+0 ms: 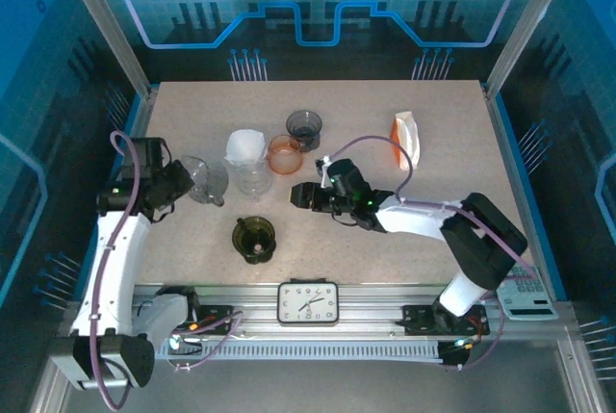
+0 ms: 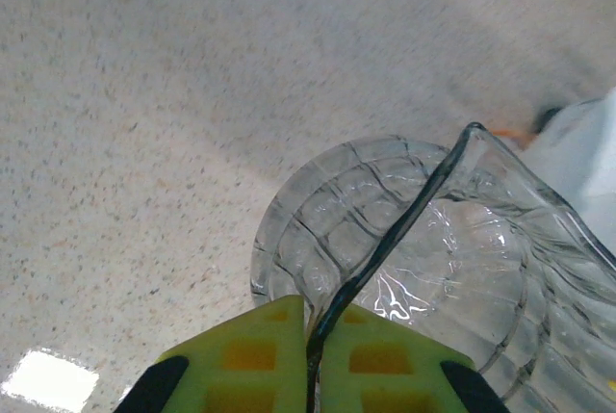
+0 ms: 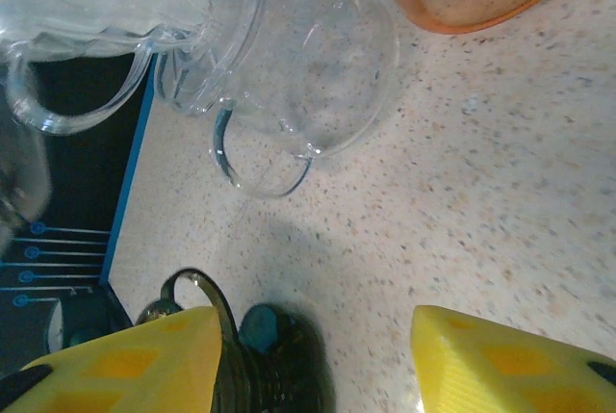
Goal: Place the coffee filter in the dripper
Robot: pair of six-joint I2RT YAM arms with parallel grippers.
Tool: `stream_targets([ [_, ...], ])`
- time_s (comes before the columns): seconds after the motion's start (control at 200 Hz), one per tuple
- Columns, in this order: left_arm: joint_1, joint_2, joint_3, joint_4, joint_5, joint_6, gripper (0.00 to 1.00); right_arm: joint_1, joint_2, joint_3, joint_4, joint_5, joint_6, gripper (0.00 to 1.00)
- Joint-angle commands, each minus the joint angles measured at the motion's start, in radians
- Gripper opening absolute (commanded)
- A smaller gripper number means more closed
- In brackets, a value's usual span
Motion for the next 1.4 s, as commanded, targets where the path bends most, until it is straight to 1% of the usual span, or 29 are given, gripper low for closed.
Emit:
stream_targets([
  [0.0, -0.028, -0.019, 0.106, -0.010, 0.018, 0.001, 0.00, 0.012, -0.099, -0.048, -0.110, 0.089, -0.063, 0.57],
  [0.1, -0.125, -0.008, 0.192, -0.023, -0.024, 0.004, 0.00, 0.005, -0.181, -0.084, -0.178, 0.139, -0.094, 0.58],
  [0.215, -0.309, 0.036, 0.283, -0.040, -0.097, -0.003, 0.00, -0.012, -0.272, -0.122, -0.241, 0.174, -0.120, 0.59],
  [0.31, -0.458, 0.078, 0.325, -0.045, -0.145, -0.009, 0.00, -0.032, -0.337, -0.144, -0.303, 0.210, -0.144, 0.60],
  [0.425, -0.629, 0.141, 0.331, -0.037, -0.184, -0.017, 0.00, -0.068, -0.414, -0.172, -0.380, 0.241, -0.164, 0.60],
  [0.525, -0.754, 0.222, 0.306, -0.016, -0.198, -0.022, 0.00, -0.099, -0.483, -0.199, -0.441, 0.261, -0.183, 0.61],
  [0.585, -0.811, 0.287, 0.291, -0.004, -0.215, -0.020, 0.00, -0.116, -0.524, -0.209, -0.480, 0.278, -0.191, 0.61],
  [0.73, -0.882, 0.441, 0.266, 0.044, -0.213, -0.009, 0.00, -0.156, -0.614, -0.235, -0.542, 0.290, -0.204, 0.62],
  [0.961, -0.918, 0.599, 0.246, 0.094, -0.251, 0.018, 0.00, -0.170, -0.674, -0.247, -0.607, 0.297, -0.213, 0.62],
  [1.151, -0.942, 0.648, 0.186, 0.139, -0.293, 0.018, 0.00, -0.180, -0.699, -0.259, -0.627, 0.297, -0.216, 0.63],
  [1.396, -0.956, 0.660, 0.111, 0.213, -0.301, -0.006, 0.00, -0.191, -0.696, -0.266, -0.615, 0.287, -0.215, 0.64],
])
